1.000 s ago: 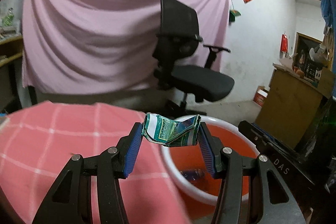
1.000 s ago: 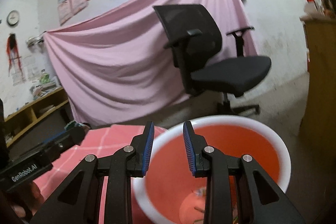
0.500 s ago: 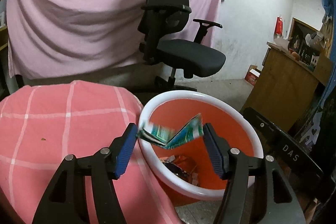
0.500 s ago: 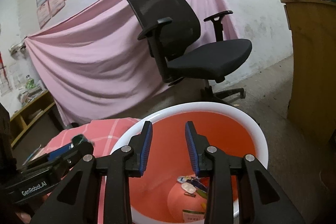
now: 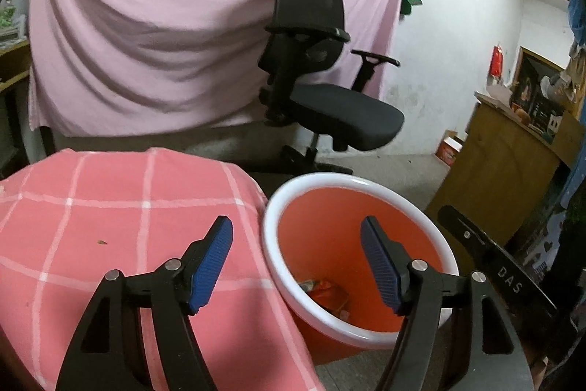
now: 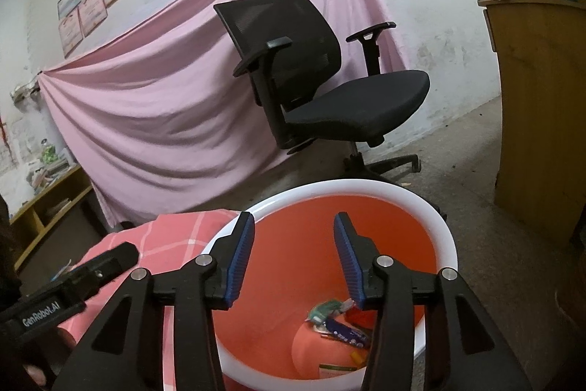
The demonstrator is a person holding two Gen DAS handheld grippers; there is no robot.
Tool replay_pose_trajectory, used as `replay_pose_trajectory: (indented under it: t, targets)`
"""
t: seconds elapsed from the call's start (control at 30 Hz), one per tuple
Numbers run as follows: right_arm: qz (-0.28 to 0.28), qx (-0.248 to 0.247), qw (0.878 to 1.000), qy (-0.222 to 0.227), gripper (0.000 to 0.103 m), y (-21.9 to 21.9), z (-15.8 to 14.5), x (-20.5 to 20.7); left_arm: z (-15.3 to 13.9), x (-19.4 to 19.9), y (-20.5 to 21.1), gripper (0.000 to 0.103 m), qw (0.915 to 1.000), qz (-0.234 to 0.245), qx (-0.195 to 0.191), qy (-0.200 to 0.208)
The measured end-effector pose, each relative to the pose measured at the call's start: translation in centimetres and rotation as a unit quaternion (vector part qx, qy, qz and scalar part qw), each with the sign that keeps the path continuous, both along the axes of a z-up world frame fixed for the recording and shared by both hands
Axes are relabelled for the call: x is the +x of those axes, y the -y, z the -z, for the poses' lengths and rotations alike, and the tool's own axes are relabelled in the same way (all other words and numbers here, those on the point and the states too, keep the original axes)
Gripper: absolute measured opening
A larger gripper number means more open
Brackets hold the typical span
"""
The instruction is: Collect trash
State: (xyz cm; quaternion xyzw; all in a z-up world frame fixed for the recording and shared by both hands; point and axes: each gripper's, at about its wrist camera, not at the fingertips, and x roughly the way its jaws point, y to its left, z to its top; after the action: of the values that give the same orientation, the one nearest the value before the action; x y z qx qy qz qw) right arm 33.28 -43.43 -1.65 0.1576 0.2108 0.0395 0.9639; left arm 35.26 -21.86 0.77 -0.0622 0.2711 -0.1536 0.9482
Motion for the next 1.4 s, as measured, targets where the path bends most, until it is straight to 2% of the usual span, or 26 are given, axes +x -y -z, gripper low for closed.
replay_pose_trajectory:
  t: [0.2,0.27,0.33,0.37,0.47,0.5,0.57,0.67,0.73,0.8,1.0,1.4]
  targets:
    - [0.003,-0.002,1.0,0.014,0.049,-0.2,-0.5,-0.7,-0.7,-1.2,-1.2,0.067,0.9998,-0.016,0.0,0.014]
    - [0.008,0.0,1.0,0.02,0.053,-0.2,-0.6,-0.9,-0.9,-1.4,-1.4,0.071,0.9996,-0.023,0.003,0.019]
    - [0.014,0.001,1.0,0.025,0.073,-0.3,-0.8,-1.2,-1.1,-1.9,-1.6,0.072,0.9993,-0.03,0.005,0.024]
    - [0.018,0.002,0.999,0.032,0.076,-0.3,-0.9,-1.4,-1.2,-2.1,-1.9,0.072,0.9992,-0.031,0.004,0.024]
    - [0.027,-0.002,0.999,0.038,0.078,-0.6,-1.1,-1.9,-1.4,-2.7,-2.4,0.072,0.9989,-0.039,0.008,0.024]
    - [0.029,-0.004,0.999,0.041,0.081,-0.7,-1.2,-2.0,-1.6,-2.9,-2.6,0.074,0.9987,-0.043,0.011,0.025]
    - [0.034,-0.013,0.998,0.049,0.084,-1.1,-1.4,-2.5,-1.9,-3.7,-3.3,0.096,0.9972,-0.062,0.018,0.037]
    - [0.044,-0.026,0.996,0.068,0.091,-1.7,-2.0,-3.2,-2.6,-5.1,-4.5,0.098,0.9929,-0.089,0.016,0.076]
    - [0.052,-0.03,0.995,0.084,0.103,-2.1,-2.3,-3.8,-2.9,-5.7,-5.3,0.098,0.9915,-0.097,0.015,0.086]
    - [0.056,-0.035,0.993,0.102,0.103,-2.5,-2.8,-4.3,-3.1,-6.5,-6.1,0.098,0.9895,-0.108,0.017,0.095]
    - [0.046,-0.045,0.991,0.12,0.103,-4.2,-3.3,-5.8,-3.4,-8.8,-8.2,0.101,0.983,-0.133,0.016,0.126]
    - [0.038,-0.061,0.983,0.167,0.103,-6.5,-4.2,-11.5,-3.2,-13.7,-11.4,0.101,0.9764,-0.157,0.025,0.147]
